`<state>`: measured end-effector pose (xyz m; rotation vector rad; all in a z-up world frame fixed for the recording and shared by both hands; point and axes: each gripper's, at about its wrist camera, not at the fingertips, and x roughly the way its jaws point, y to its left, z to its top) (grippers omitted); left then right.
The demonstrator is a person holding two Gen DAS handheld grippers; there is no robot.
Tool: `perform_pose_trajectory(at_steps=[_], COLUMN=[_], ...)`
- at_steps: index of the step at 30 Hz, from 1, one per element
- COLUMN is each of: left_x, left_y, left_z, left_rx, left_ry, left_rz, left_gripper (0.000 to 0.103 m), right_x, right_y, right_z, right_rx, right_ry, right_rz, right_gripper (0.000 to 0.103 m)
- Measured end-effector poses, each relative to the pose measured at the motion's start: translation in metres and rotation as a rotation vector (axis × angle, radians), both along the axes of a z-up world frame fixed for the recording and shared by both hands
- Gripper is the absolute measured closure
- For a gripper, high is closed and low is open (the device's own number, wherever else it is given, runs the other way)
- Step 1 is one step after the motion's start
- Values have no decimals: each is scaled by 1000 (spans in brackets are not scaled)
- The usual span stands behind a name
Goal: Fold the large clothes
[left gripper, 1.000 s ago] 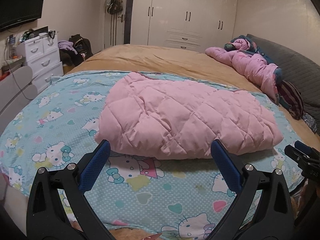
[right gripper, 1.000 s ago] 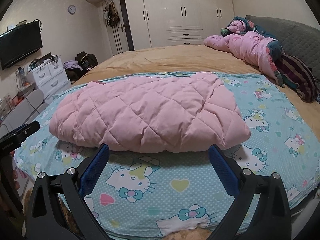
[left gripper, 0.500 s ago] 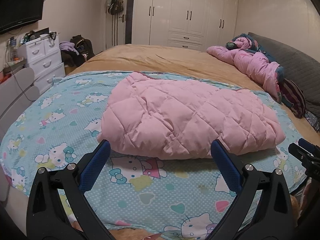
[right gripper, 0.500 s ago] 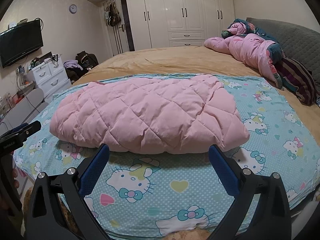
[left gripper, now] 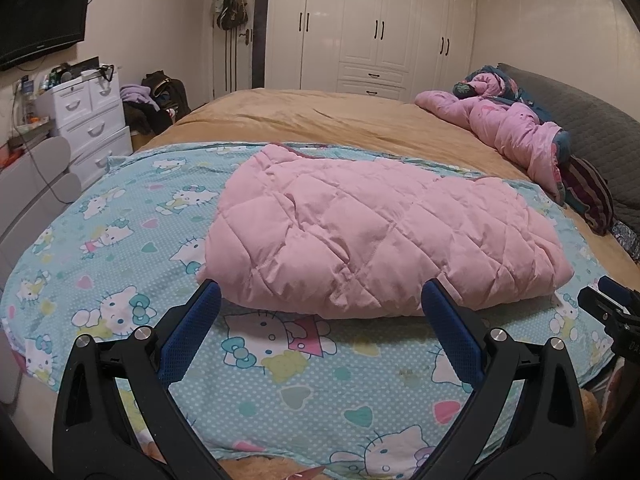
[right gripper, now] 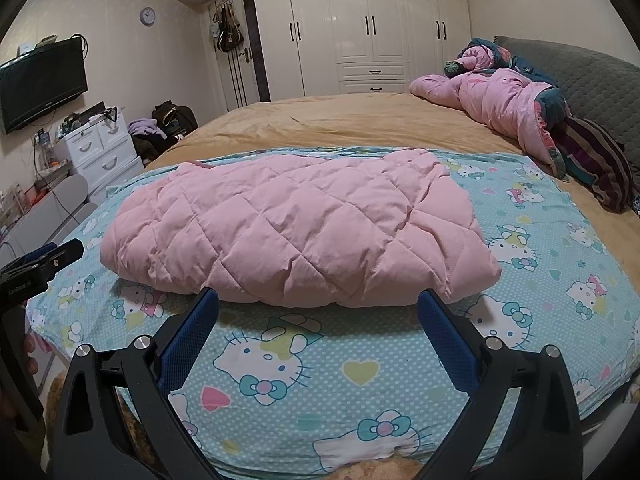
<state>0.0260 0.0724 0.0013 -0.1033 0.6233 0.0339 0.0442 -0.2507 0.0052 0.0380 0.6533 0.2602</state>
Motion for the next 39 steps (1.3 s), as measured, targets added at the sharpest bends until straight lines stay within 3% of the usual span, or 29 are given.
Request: perform_pose_trajectory(at_steps=[39], left_x=[-2], left_y=[2], left_z=[1], left_rx=[9], left_ry=[-2], left_rz=[-3], left_gripper=[9], right_x=[-1], right_y=[0], right_z=[-1], right_rx=[8], right_ry=[10], right_rz=[-2], right_gripper=[4])
